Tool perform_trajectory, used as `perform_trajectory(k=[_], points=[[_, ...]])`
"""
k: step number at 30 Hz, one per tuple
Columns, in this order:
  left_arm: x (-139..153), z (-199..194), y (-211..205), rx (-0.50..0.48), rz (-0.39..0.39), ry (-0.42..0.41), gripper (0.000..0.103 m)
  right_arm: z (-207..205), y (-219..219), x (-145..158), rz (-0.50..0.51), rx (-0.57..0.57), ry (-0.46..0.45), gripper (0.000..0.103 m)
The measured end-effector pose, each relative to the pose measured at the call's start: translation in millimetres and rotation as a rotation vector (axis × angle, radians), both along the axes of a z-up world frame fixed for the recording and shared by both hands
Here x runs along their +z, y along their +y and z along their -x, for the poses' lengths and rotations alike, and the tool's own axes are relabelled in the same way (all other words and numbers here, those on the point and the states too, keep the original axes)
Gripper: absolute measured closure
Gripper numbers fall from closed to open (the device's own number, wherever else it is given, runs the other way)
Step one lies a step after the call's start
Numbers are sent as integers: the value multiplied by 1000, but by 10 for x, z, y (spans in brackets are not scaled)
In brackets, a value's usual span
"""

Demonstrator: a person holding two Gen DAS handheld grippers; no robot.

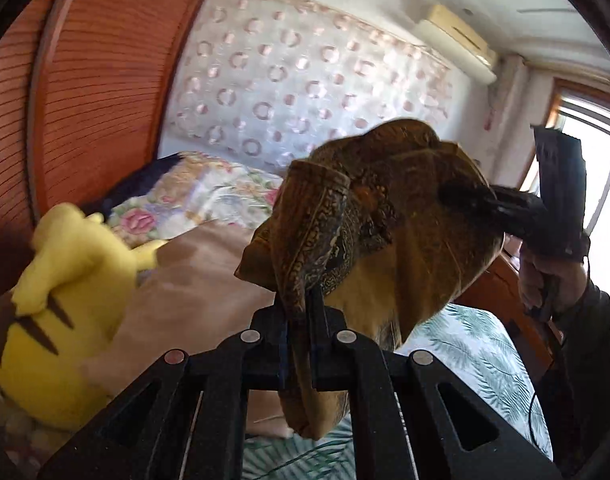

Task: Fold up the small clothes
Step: 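Grasp the folded shirt bundle with the left gripper and lift it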

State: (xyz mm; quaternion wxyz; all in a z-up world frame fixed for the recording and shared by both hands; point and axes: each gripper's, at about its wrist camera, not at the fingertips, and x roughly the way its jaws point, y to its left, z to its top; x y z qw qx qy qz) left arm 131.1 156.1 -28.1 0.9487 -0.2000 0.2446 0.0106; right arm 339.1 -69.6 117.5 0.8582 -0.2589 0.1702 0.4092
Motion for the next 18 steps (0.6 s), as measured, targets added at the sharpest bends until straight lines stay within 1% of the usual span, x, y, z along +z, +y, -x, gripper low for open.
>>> perform_trajectory(k=[2, 3, 7, 9, 12, 14, 16, 18], points=[[-148, 35, 143, 54, 24, 32, 95, -135, 348, -9, 49, 47, -13, 88], [-189, 46, 186, 66, 27, 41, 95, -183, 563, -28, 73, 70, -13, 88], [-381, 40, 293, 123, 17, 77, 95, -346, 1219, -140, 152, 124, -26, 88], [-442, 26, 325, 139, 24, 92, 95, -419, 1459, -217, 173, 142, -19, 88], [-504, 51, 357, 147, 26, 109, 95, -688, 1629, -302, 173, 137, 1, 86], [-539, 17, 359, 155, 29, 129, 95, -874, 1711, -367, 177, 101, 24, 80], [-570, 2, 373, 162, 33, 141, 95, -992, 1788, -382, 164, 38, 60, 65], [-575, -5, 379, 168, 31, 151, 95, -1049, 1841, -330, 114, -25, 87, 59]])
